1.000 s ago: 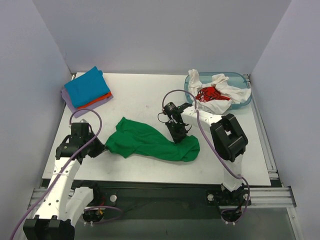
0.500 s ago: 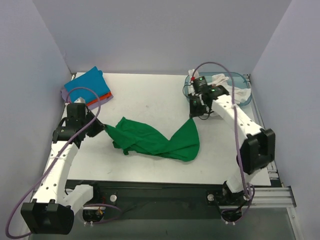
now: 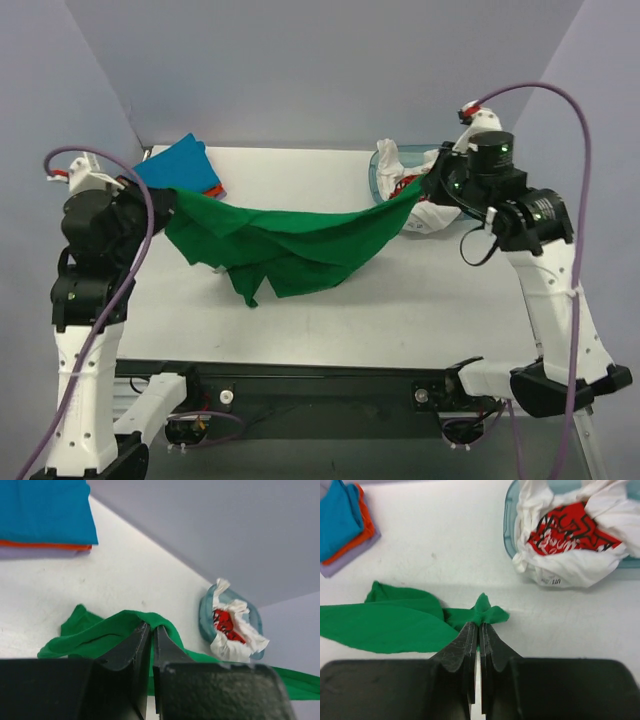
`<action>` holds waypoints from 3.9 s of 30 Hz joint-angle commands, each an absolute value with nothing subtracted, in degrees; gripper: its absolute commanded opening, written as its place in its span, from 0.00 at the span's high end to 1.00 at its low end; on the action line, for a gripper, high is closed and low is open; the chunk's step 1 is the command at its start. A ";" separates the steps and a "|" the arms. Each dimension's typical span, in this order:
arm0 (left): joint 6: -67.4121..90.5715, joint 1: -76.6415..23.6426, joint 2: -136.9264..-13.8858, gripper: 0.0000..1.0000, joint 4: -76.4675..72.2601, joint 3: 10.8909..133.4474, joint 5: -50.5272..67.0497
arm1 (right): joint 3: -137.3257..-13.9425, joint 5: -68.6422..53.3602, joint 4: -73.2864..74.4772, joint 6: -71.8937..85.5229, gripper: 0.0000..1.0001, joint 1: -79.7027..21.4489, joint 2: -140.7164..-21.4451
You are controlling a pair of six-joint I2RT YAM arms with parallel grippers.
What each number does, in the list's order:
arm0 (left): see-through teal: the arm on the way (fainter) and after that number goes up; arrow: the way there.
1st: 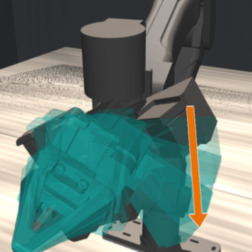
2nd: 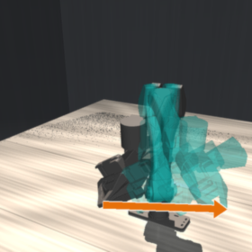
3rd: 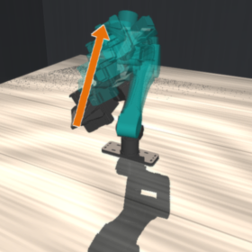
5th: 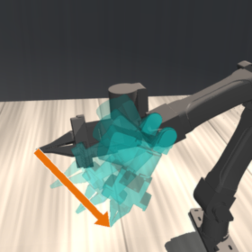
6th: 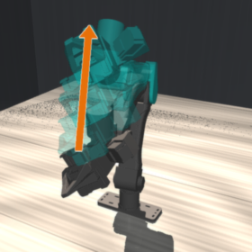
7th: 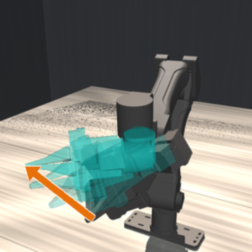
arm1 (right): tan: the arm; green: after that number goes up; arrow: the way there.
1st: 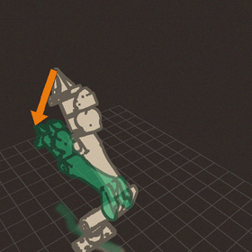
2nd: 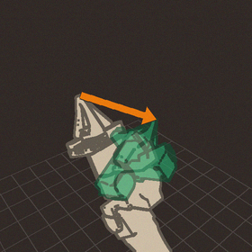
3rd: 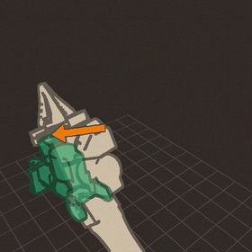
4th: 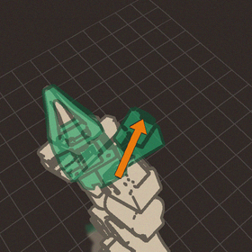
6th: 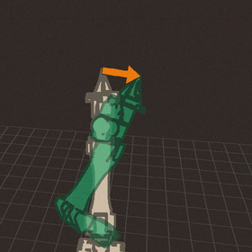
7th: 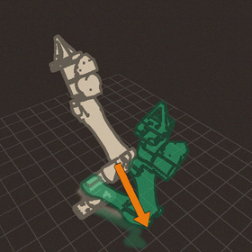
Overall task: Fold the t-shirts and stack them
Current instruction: Flatten out the tshirt
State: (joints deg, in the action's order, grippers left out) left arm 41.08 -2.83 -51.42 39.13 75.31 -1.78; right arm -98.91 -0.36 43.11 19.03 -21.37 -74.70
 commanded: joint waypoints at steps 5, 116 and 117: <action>36.40 -2.37 -43.60 1.00 35.33 89.90 -14.13 | -107.22 8.87 39.47 16.17 1.00 -21.18 -61.89; 41.66 -13.01 -84.36 0.29 19.95 43.15 6.50 | -49.48 -17.67 20.92 22.68 0.23 -16.35 -85.23; 41.14 -12.75 -85.24 0.28 20.04 43.94 6.50 | -49.74 -17.40 20.83 22.41 0.23 -16.35 -86.12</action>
State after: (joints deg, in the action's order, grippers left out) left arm 41.21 -13.56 -83.07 24.34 42.74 6.07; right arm -49.17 -16.97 21.39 21.93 -16.19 -83.20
